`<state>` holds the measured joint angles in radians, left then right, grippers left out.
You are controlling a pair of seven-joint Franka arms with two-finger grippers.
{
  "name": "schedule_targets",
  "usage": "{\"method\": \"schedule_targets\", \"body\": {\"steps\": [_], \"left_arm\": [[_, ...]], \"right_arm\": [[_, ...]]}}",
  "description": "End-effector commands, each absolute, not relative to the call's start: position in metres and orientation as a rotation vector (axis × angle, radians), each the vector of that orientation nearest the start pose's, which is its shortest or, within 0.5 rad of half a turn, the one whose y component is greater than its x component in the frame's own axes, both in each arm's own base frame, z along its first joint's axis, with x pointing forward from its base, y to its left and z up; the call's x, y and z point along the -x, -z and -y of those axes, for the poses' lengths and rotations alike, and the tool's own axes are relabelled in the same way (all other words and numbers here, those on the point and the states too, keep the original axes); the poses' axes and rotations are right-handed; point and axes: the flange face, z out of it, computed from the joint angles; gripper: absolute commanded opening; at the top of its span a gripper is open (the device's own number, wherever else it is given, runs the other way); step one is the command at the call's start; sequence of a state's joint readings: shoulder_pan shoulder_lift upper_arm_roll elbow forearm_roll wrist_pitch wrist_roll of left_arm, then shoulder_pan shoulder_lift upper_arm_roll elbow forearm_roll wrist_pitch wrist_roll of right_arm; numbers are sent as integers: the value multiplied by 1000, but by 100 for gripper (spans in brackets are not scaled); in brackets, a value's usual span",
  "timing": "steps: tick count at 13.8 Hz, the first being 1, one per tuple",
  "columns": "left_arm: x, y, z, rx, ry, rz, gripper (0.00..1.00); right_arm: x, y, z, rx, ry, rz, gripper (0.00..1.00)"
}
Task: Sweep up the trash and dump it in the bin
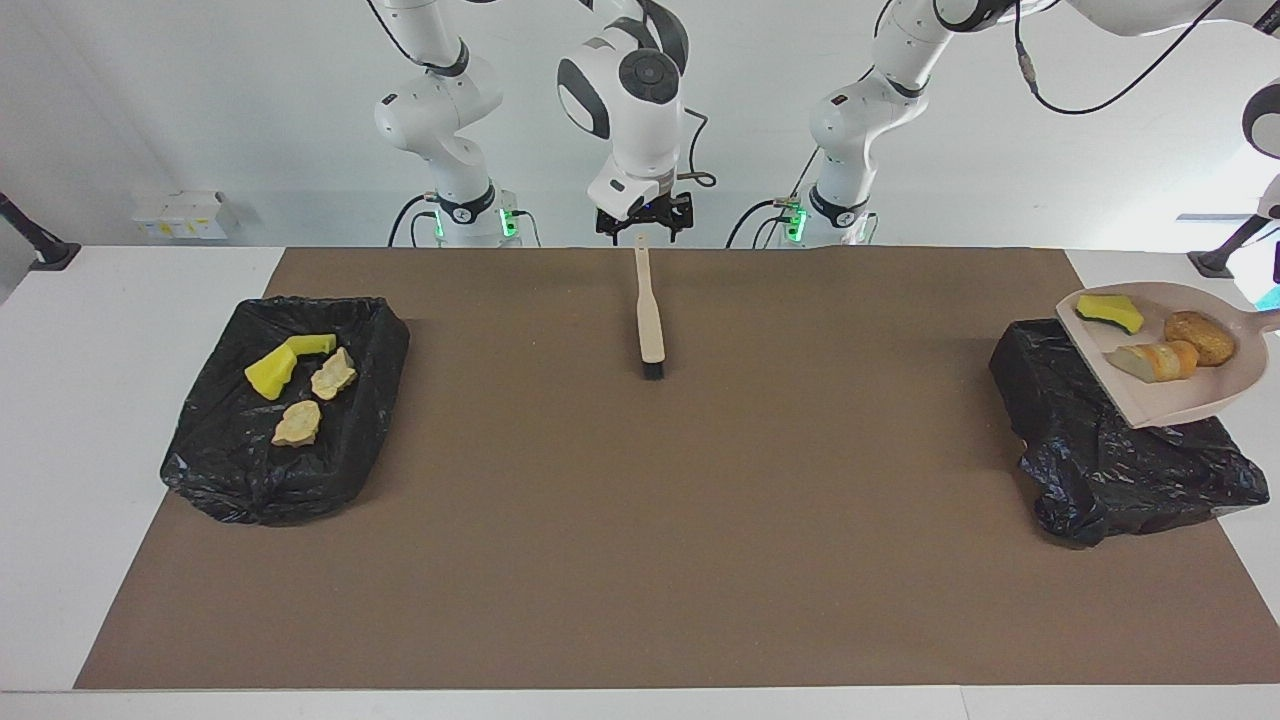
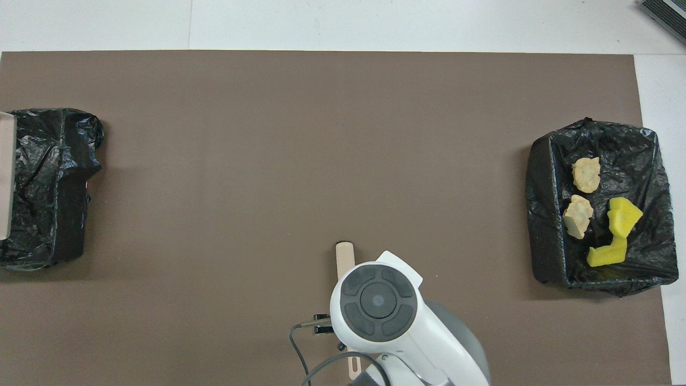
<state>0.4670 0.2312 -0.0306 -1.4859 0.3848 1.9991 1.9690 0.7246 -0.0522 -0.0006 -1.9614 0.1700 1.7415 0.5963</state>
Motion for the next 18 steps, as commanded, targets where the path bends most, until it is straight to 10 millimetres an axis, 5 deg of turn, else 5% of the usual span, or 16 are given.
{"method": "schedule_targets", "body": {"steps": [1,5,7,12,18], "left_arm": [[-591,-572,-306,1793,-439,-1856,0],[-580,-566,-289,1702,-602,-1777,0],[-583,-572,-263,1599,-701,-1683,0],[-585,-577,-260,1504,-741,-1644,0],[-586,-593,-255,1499,-711,-1614,0]], "right_arm": [[-408,-516,-338,3073,-322,218,100],[-457,-573,-262,3029,-303,286,100],[-480,-587,-205,2994,-300,372,100],[-511,-600,-97,2990,-247,408,100],[-520,-598,-37,2980,-225,354,100]]}}
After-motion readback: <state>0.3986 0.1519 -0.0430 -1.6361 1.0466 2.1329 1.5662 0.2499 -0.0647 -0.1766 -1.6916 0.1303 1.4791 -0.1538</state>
